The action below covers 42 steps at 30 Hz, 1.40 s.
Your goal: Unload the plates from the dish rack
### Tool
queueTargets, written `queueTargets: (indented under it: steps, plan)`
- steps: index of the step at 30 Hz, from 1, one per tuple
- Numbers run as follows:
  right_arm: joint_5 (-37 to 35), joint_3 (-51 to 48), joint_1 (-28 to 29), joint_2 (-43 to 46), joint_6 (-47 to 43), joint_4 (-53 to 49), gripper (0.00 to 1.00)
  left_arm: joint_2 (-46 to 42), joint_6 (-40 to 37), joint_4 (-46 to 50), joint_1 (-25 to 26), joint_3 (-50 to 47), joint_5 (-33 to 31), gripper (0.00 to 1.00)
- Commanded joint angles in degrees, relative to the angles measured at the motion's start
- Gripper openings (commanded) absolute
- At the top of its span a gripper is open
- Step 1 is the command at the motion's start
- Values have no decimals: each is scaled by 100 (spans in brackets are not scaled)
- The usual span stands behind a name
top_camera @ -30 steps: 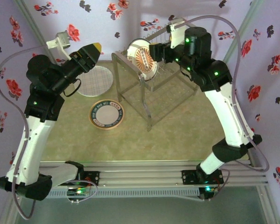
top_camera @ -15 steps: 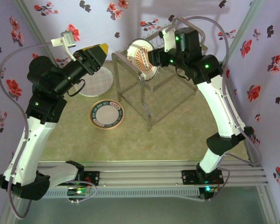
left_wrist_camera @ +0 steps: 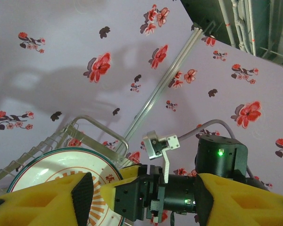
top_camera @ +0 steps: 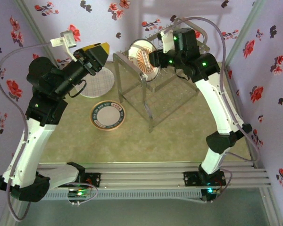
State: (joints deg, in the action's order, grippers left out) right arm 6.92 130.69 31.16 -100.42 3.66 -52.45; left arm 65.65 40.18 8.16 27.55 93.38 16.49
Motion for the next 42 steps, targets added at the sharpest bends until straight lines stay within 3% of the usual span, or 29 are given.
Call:
queueTargets:
  steps: [1,28,33,42]
  plan:
    - [137,170,-31,-61,84,-10,45,-41,-151,-114,60,173,-111,60]
    - [130,392,56,-142,73,-72,6,-26,-201,-17,59,157,-234,60]
    - [-211,546,239,-145,-102,-142,0,-26,-195,0,58,123,-253,60]
    - [-1319,978,774,-148,-483,-229,0,-101,-161,36,58,-35,-365,60]
